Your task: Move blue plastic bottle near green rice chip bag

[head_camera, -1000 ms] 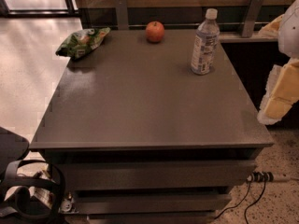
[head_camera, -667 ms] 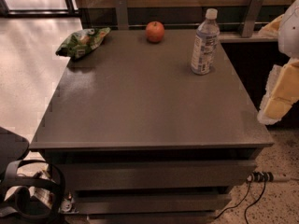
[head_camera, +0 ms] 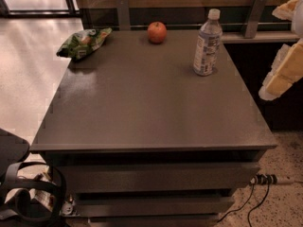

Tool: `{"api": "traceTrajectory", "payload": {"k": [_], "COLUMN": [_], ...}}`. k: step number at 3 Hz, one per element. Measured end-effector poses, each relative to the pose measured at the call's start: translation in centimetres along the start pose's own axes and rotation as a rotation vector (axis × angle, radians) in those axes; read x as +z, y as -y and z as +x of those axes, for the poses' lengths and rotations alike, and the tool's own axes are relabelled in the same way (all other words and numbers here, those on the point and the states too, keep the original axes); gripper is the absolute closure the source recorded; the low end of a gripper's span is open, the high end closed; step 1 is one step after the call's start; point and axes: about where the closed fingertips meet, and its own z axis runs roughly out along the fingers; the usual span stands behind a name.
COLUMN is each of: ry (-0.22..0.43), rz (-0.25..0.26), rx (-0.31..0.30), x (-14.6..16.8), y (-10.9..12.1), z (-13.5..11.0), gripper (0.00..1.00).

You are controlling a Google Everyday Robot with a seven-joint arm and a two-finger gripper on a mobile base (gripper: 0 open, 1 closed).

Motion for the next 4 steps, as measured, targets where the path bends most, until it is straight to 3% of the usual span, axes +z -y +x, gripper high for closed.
{"api": "traceTrajectory", "payload": {"k": [1, 2, 3, 4], "ry": [0.155, 0.335, 0.469, 0.561], "rz": [0.11, 0.137, 0.067, 0.03], "rx": [0.042, 0.113, 0.231, 0.29], "x": [0.6, 3.0, 6.5, 8.8], "y": [4.4, 8.6, 10.7, 11.7], "z": [0.0, -0.5, -0.8, -1.4], "gripper": [0.0, 0.0, 0.0, 0.0]}}
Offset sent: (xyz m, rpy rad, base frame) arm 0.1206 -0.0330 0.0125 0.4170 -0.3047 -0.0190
